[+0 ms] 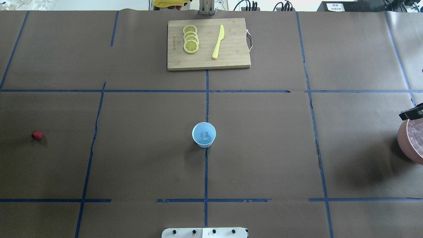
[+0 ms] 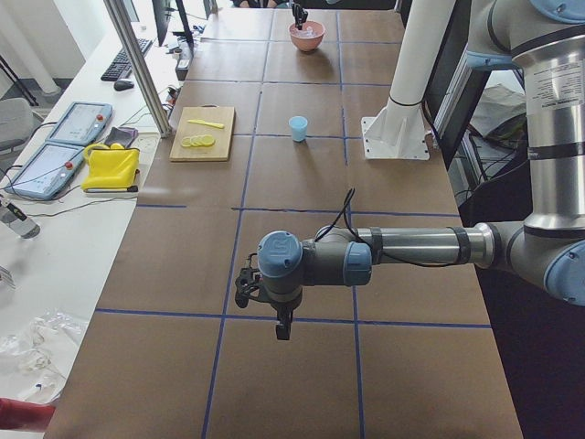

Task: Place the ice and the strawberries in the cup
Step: 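Carry the ice cube with the right gripper over the cup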

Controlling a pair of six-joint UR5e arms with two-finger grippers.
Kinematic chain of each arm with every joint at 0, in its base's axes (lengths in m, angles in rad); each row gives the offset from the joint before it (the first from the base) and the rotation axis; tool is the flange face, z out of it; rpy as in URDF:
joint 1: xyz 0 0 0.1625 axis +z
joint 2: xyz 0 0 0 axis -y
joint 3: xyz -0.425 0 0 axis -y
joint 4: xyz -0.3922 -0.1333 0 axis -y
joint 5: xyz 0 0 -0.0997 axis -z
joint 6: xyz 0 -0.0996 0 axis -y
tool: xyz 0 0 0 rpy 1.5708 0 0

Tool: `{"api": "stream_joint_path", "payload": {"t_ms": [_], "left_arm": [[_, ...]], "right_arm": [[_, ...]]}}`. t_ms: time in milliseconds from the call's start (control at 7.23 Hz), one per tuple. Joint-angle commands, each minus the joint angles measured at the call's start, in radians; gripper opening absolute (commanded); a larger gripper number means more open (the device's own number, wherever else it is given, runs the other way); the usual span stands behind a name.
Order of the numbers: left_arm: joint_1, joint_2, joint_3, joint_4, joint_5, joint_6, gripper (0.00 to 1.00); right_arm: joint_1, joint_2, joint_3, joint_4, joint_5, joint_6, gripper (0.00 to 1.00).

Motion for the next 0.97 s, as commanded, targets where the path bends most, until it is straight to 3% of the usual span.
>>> {"api": "stream_joint_path", "payload": {"t_ms": [0,277,553,691,830], "left_arm": [[0.0,0.0,-0.001,0.001,0.0,0.0,1.0],[0.0,0.0,-0.001,-0.001,0.0,0.0,1.0],[0.0,0.0,-0.001,-0.001,0.0,0.0,1.0],[0.0,0.0,-0.001,-0.001,0.0,0.0,1.0],[0.0,0.0,0.001,-0.001,0.0,0.0,1.0]], "right_arm": [[-0.128,0.142,0.006,-0.003,-0.013,0.375,0.0],[-0.301,0.316,0.005,-0.067,-0.104,0.644,0.0],[-0.47,0.622,-0.011,-0.402,-0.263,0.764,0.0],[-0.533,0.783,-0.084,-0.475,-0.317,0.868,0.0],[-0.588,0.902,-0.171,-0.477,-0.357,0.975,0.0]]}}
